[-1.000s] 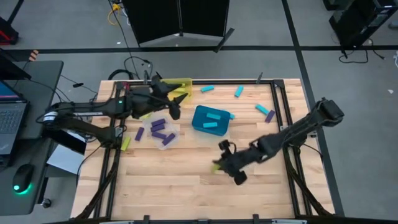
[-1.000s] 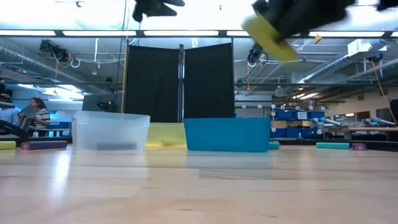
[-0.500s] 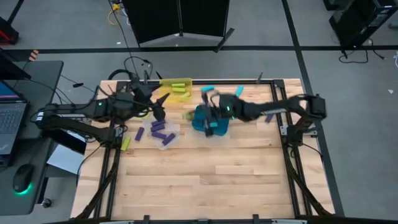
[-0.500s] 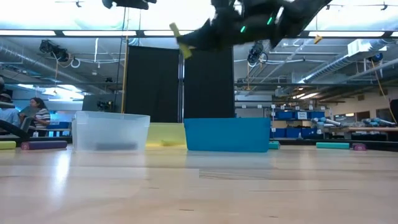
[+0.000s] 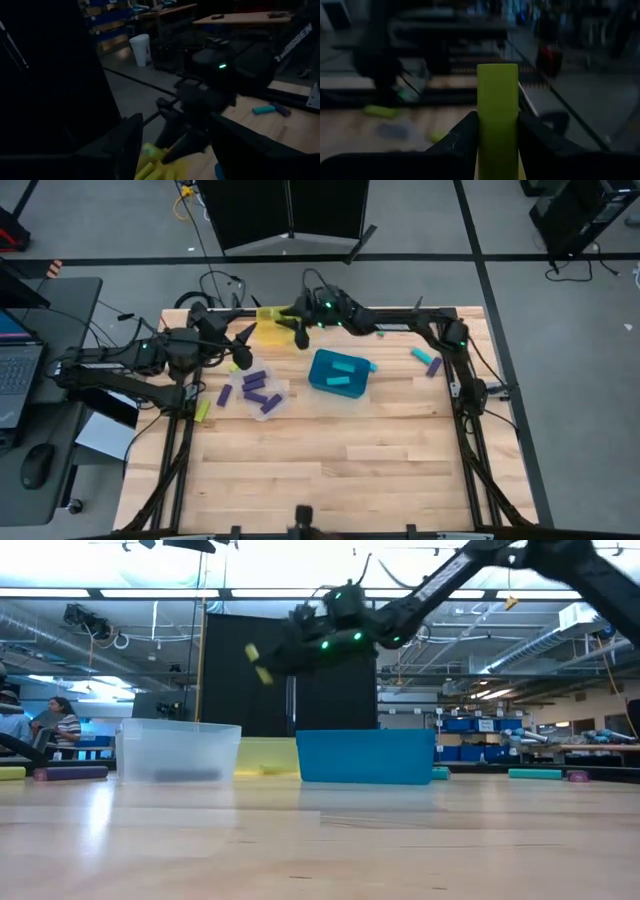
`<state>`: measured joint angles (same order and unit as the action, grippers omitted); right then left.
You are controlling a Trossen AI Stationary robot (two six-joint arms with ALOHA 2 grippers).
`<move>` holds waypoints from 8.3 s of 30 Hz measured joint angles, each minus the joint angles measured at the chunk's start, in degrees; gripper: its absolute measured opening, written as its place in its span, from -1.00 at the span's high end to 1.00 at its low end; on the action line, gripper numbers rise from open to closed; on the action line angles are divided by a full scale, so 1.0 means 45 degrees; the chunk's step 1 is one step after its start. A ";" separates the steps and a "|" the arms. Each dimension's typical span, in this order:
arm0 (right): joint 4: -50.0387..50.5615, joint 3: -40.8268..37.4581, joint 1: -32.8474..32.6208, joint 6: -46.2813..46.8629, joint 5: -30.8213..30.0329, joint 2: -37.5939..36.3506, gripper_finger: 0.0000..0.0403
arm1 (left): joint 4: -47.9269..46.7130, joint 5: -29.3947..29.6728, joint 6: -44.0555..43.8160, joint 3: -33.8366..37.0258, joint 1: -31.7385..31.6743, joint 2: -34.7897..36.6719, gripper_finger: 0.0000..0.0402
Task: Sort blocks
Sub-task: Put the green block into the yellow bin
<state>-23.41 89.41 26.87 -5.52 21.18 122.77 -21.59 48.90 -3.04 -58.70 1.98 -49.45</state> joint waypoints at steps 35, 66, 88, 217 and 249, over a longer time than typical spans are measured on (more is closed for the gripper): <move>0.0813 -0.2875 0.2217 -0.1183 0.1883 -0.6537 0.01 | -0.4172 0.1235 -0.4241 0.0000 -0.0010 -0.0019 -0.15; 0.9144 -1.1771 0.0782 0.1743 -0.6696 -1.6108 0.02 | -0.3270 -0.0990 -0.5599 0.0000 -0.1573 -0.3993 -0.15; 0.9812 -1.1761 0.1253 0.1836 -0.7025 -1.6064 -0.02 | -0.8082 -0.2619 -0.7456 0.0010 -0.2246 -0.4235 -0.15; 0.7405 -1.1751 0.0438 -0.0187 -0.5909 -1.6054 0.00 | -1.0094 -0.9461 -0.4255 0.0527 -0.9313 -0.5759 -0.04; 0.7415 -1.1751 0.0200 0.0089 -0.5112 -1.6054 0.00 | -0.7500 -1.0534 -0.1702 0.0072 -1.1191 -1.0666 -0.04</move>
<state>9.96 36.53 27.77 -5.12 -1.83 50.52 -55.34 1.50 -10.70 -58.37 -48.38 -97.45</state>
